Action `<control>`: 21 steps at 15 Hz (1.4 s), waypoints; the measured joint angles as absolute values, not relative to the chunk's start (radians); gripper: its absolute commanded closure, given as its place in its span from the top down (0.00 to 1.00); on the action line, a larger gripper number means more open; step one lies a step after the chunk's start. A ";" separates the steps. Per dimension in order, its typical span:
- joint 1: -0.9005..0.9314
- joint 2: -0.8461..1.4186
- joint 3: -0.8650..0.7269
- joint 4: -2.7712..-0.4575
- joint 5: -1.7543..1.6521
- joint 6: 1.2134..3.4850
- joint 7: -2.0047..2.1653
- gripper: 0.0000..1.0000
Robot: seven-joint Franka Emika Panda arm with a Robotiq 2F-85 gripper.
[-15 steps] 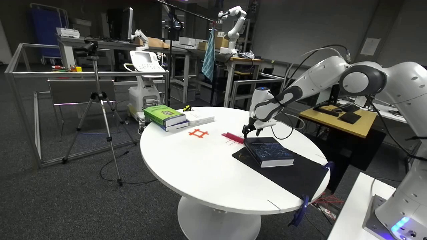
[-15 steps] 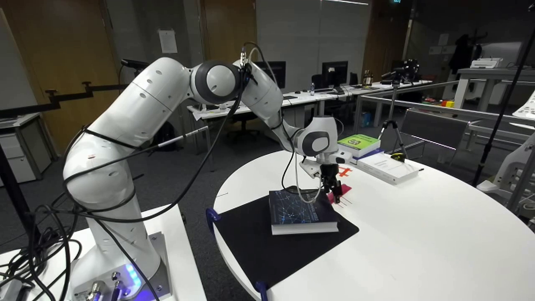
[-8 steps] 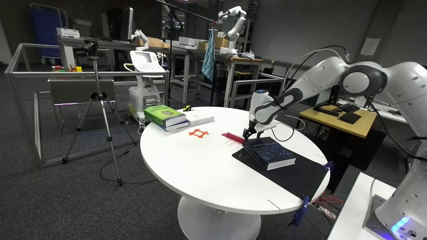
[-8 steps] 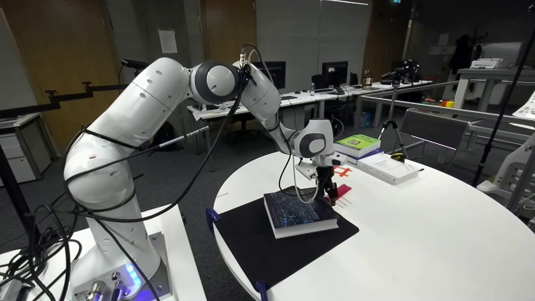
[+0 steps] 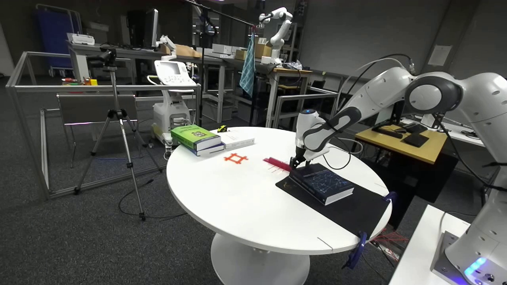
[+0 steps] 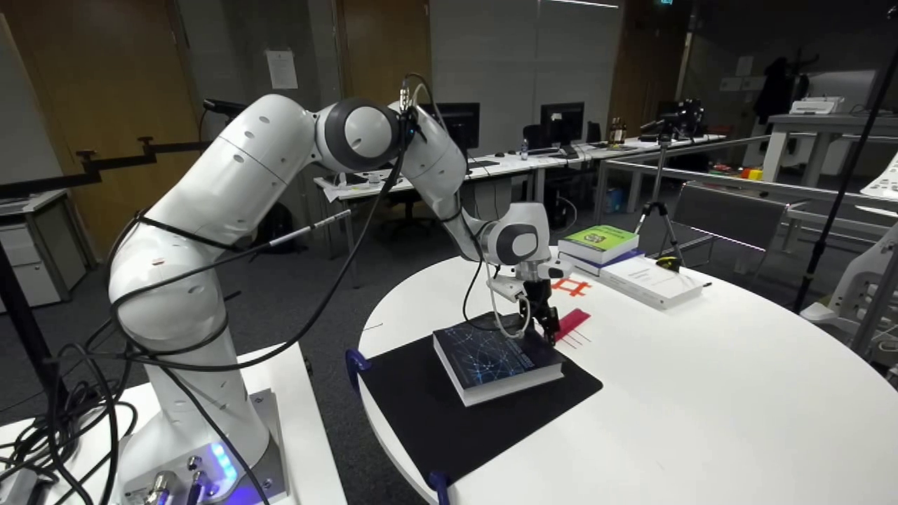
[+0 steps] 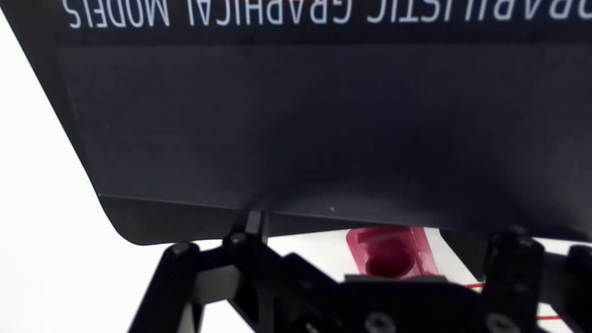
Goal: Close the book
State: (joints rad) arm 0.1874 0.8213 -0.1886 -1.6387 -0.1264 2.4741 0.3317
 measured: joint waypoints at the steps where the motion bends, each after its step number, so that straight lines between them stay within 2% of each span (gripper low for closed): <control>1: 0.190 0.818 -0.187 -1.644 -0.129 2.474 0.321 1.00; 11: 0.195 0.743 -0.134 -1.752 -0.157 2.420 0.197 1.00; 21: 0.195 0.726 -0.110 -1.757 -0.211 2.284 0.136 1.00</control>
